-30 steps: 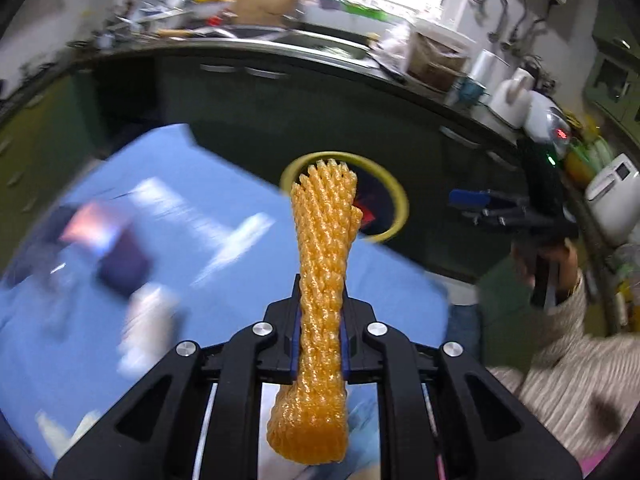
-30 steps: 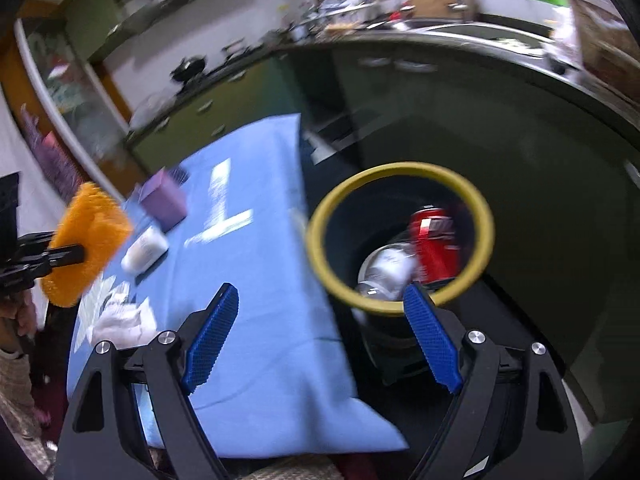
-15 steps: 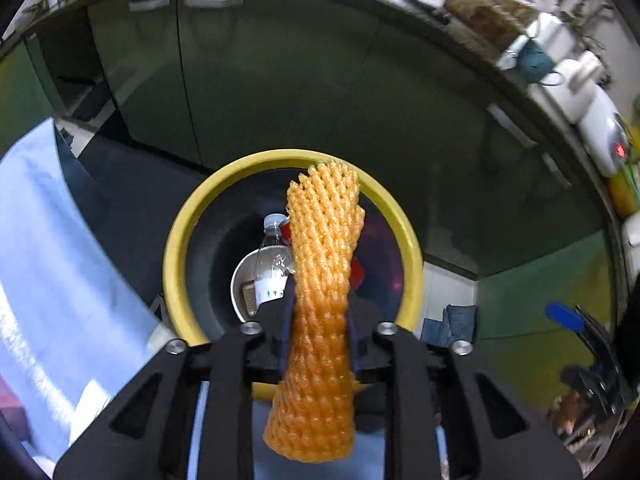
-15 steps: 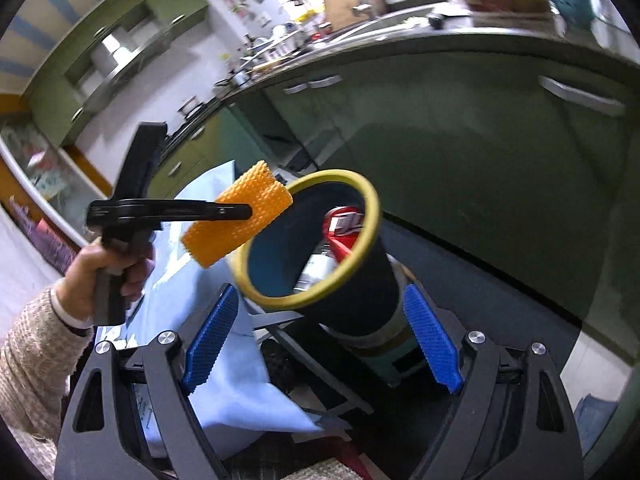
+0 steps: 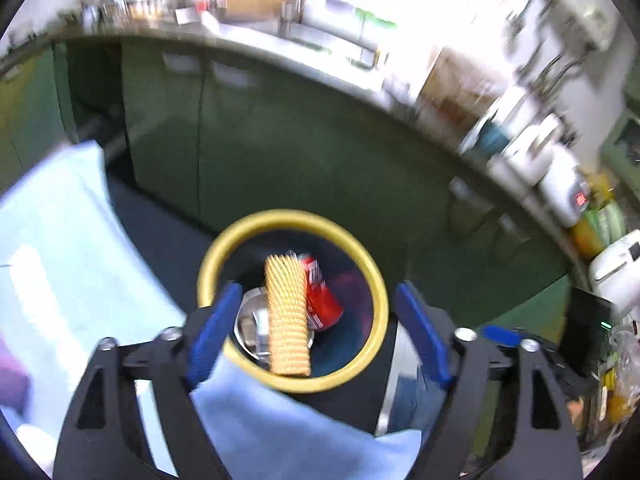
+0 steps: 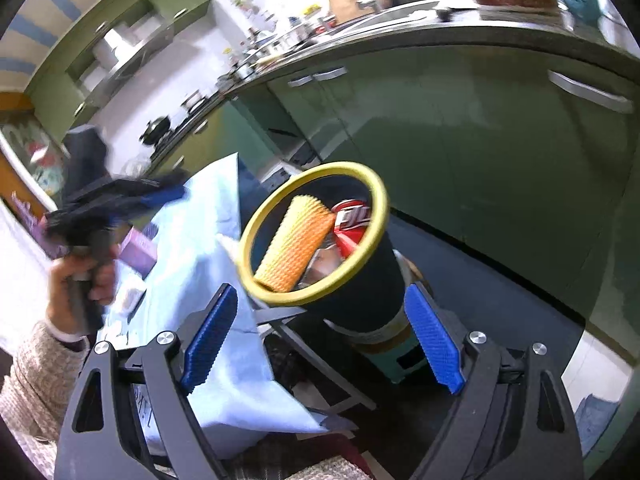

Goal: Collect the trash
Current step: 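Carry the foam net over the bin and open the left tool, then grasp the purple box with the right tool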

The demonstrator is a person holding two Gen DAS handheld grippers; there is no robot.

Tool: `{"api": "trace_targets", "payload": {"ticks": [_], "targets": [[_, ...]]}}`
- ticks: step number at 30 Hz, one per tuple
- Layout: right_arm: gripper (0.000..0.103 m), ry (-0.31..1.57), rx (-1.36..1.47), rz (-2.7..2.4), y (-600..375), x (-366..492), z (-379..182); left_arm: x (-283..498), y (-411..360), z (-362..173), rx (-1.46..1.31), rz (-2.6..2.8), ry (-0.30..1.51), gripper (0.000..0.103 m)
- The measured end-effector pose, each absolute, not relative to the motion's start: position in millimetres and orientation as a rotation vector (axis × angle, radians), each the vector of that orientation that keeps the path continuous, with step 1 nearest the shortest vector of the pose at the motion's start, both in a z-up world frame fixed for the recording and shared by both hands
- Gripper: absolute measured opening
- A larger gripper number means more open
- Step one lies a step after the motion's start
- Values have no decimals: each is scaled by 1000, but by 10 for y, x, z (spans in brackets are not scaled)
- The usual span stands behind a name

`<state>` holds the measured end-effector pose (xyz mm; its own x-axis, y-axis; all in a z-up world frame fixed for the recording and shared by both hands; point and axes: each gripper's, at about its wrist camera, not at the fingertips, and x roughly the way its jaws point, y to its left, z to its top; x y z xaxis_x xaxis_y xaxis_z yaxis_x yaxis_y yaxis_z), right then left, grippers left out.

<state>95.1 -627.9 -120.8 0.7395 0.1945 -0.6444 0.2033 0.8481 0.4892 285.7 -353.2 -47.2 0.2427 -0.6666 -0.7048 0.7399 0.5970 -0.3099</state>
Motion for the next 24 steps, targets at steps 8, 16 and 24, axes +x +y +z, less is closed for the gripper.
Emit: {"api": "trace_targets", "payload": {"ticks": [8, 16, 24], "targets": [[85, 838, 354, 192, -5266, 1595, -904, 2542, -1632, 24, -84, -788, 660, 87], [85, 928, 136, 394, -3937, 2397, -677, 2537, 129, -159, -221, -353, 495, 89], [85, 910, -15, 480, -2934, 3238, -471, 2527, 802, -456, -283, -107, 436, 90]]}}
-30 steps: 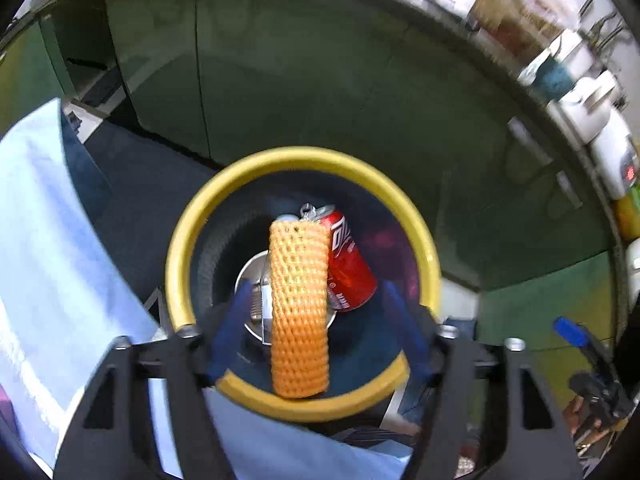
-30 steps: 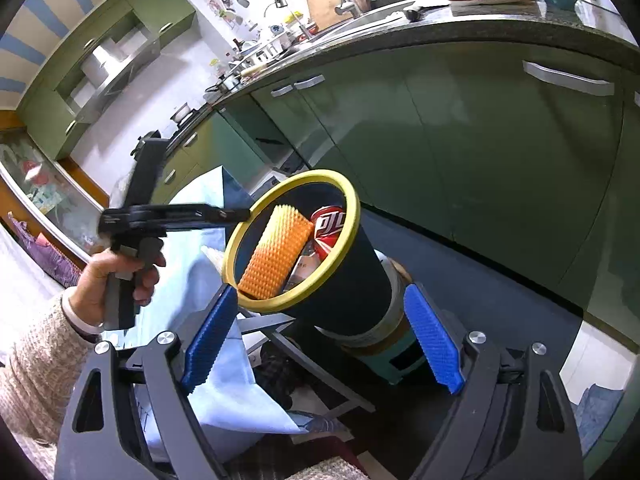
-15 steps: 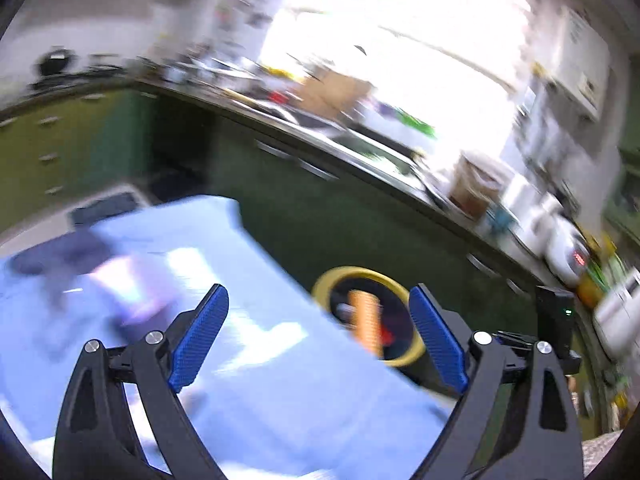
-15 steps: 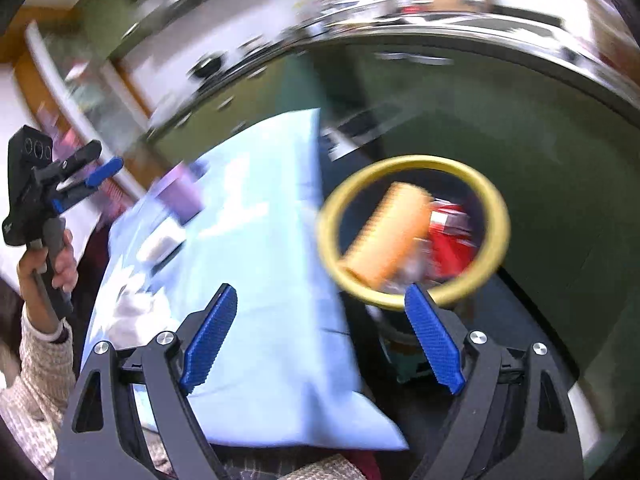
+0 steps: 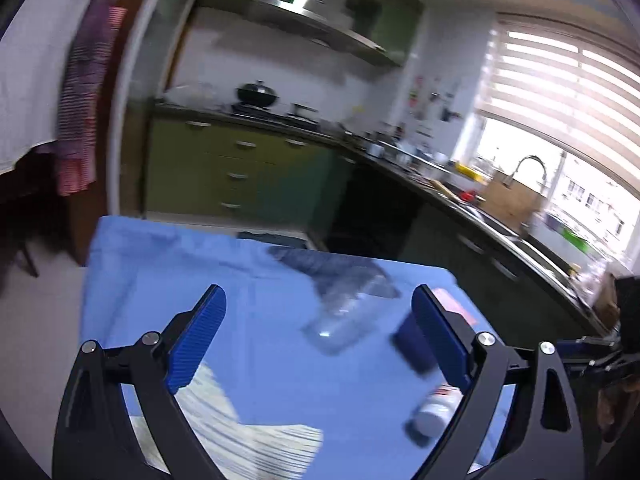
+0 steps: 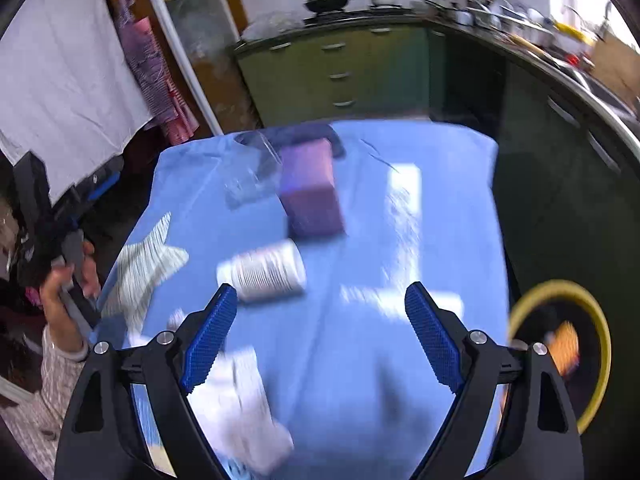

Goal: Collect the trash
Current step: 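Grasp the purple box with the right tool, then carry the purple box over the bin and open the right tool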

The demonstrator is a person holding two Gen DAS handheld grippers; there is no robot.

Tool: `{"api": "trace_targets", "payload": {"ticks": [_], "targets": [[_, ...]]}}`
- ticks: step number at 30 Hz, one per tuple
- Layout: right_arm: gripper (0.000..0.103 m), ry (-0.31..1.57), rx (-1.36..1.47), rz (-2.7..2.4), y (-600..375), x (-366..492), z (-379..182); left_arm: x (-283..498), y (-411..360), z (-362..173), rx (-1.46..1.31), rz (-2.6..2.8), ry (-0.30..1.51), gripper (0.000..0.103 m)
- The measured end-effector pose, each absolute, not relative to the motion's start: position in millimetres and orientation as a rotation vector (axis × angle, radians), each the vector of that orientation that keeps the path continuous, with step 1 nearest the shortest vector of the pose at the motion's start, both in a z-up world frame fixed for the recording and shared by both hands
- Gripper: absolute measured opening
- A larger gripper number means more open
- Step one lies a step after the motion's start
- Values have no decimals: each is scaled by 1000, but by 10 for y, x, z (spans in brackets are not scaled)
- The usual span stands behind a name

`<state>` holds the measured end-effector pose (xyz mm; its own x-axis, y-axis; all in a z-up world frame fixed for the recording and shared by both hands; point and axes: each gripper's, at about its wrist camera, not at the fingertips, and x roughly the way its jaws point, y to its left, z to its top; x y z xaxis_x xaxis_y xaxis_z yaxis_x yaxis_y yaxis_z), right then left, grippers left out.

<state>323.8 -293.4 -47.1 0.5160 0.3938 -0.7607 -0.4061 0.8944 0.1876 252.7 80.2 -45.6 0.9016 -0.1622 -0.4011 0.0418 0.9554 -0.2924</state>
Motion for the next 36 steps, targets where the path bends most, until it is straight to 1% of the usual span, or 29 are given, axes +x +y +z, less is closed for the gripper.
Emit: {"api": "trace_targets", "payload": {"ticks": [3, 7, 8, 9, 10, 17, 18, 19, 21, 23, 25, 30, 33, 36], "targets": [[85, 891, -77, 464, -2647, 3490, -459, 2578, 1023, -563, -300, -63, 458, 90], [85, 893, -143, 446, -2338, 3830, -520, 2636, 1039, -605, -264, -23, 469, 90], [86, 896, -157, 443, -2286, 3910, -534, 2666, 996, -622, -264, -24, 470, 91], [92, 906, -184, 431, -2197, 4014, -577, 2686, 1004, -630, -264, -21, 475, 91], [93, 913, -205, 415, -2145, 4088, -619, 2696, 1011, -638, -262, -16, 479, 91], [91, 1068, -228, 348, -1946, 4533, -967, 2695, 1096, -700, -295, -8, 498, 92], [86, 1077, -227, 341, -1964, 4541, -1000, 2702, 1113, -709, -301, -7, 502, 92], [74, 1095, -228, 330, -1958, 4573, -1036, 2703, 1119, -719, -306, -7, 506, 92], [62, 1133, -231, 332, -1944, 4615, -1108, 2710, 1125, -742, -310, -11, 515, 92], [55, 1160, -224, 340, -1946, 4631, -1162, 2716, 1119, -759, -312, -17, 523, 92], [53, 1152, -210, 336, -1999, 4612, -1143, 2710, 1104, -763, -305, -20, 524, 92], [53, 1093, -178, 358, -2191, 4365, -839, 2716, 1065, -771, -283, -19, 526, 92], [53, 1039, -149, 339, -2518, 4130, -557, 2724, 1046, -787, -277, -19, 533, 92], [53, 977, -110, 265, -3067, 3821, -296, 2727, 1020, -793, -266, -22, 538, 92]]}}
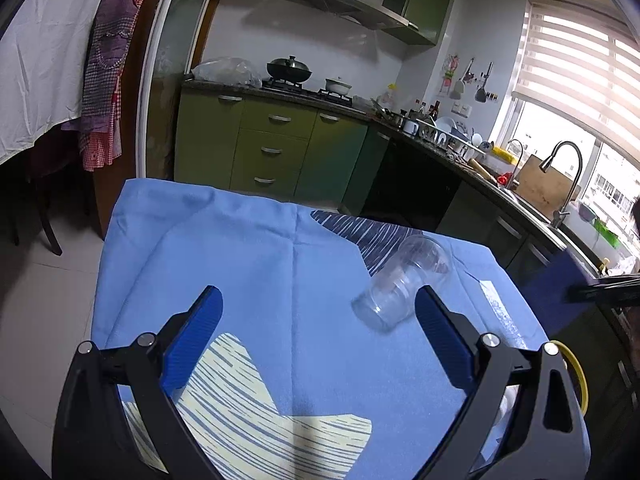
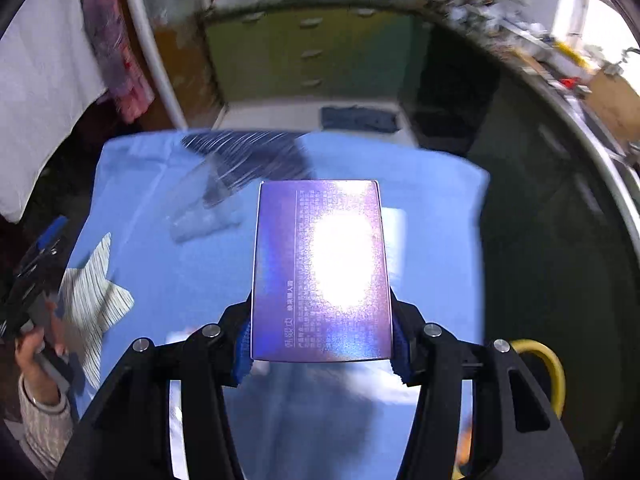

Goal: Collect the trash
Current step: 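Carry the purple box over the bin and open the right tool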

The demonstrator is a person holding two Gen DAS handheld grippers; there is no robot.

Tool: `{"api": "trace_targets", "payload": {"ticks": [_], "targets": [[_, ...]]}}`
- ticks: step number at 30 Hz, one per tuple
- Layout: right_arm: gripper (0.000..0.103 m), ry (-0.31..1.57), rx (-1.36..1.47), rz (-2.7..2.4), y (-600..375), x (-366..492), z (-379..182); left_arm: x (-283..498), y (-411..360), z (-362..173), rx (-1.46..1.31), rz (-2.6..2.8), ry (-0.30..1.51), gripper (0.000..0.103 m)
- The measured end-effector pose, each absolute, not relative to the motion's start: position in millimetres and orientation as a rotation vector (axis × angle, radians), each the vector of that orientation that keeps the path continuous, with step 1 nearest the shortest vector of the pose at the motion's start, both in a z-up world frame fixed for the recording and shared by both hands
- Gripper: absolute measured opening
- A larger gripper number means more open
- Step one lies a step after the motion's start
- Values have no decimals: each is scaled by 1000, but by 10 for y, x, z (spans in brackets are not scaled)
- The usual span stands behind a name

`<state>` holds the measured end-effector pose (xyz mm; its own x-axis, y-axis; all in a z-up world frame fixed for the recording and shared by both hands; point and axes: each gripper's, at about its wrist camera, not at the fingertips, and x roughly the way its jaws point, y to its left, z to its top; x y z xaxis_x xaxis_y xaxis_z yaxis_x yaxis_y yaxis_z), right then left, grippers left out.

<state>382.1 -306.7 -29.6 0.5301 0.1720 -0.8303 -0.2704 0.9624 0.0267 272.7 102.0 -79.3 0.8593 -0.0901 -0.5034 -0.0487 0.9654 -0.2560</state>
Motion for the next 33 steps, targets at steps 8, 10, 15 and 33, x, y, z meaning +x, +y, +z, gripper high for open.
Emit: {"api": "trace_targets", "payload": {"ticks": [8, 10, 15, 33], "targets": [[53, 1011, 73, -62, -4850, 3232, -542, 2743, 1001, -820, -266, -29, 553, 94], [53, 1042, 105, -116, -5127, 3172, -728, 2760, 987, -839, -261, -31, 562, 94], [53, 1114, 202, -203, -5658, 3017, -1179, 2791, 920, -876, -222, -24, 575, 94], [81, 942, 447, -54, -5513, 2065, -1393, 2797, 662, -913, -144, -117, 601, 96]]}}
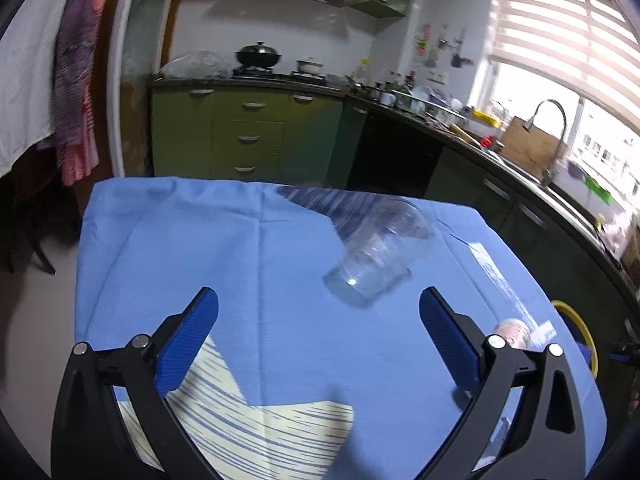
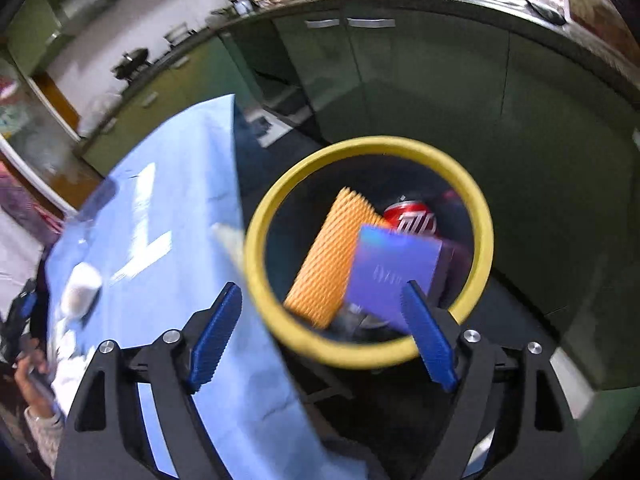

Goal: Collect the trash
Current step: 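Carry the purple box over the bin and open the right tool, then grasp the clear plastic cup with the left tool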

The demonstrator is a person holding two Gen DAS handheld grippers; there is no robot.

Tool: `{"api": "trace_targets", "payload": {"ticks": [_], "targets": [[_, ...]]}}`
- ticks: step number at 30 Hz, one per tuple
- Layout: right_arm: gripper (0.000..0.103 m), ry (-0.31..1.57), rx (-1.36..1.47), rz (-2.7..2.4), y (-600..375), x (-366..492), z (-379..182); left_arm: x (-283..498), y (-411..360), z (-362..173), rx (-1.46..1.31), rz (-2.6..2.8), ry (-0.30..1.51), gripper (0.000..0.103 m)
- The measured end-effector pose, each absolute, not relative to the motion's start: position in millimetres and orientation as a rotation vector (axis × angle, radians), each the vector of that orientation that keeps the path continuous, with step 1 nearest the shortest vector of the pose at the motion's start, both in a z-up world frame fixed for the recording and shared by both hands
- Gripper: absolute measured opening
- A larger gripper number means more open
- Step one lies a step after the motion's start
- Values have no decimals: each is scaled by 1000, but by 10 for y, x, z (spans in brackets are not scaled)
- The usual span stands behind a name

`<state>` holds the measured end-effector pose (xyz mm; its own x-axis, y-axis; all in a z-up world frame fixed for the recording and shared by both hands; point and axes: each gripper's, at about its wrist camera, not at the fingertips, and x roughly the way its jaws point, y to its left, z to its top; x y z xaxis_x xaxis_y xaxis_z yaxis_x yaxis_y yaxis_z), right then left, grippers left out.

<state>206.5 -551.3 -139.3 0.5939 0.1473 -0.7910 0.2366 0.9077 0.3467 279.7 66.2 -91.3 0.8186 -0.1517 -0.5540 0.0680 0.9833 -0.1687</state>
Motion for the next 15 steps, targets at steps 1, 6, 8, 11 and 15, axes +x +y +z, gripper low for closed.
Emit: {"api": "trace_targets", "payload": {"ticks": [1, 6, 8, 11, 15], "targets": [[81, 934, 453, -49, -5514, 2013, -1398, 2799, 613, -918, -128, -134, 606, 96], [82, 910, 445, -32, -5479, 1870, -1385, 2788, 260, -913, 5, -211, 610, 96], [82, 898, 447, -9, -5427, 1899, -1364, 2808, 132, -882, 71, -238, 616, 96], [83, 878, 457, 22, -5401, 1870, -1326, 2922, -113, -846, 235, -311, 649, 96], [84, 860, 450, 51, -5347, 1815, -1243, 3271, -360, -911, 445, -392, 735, 96]]}}
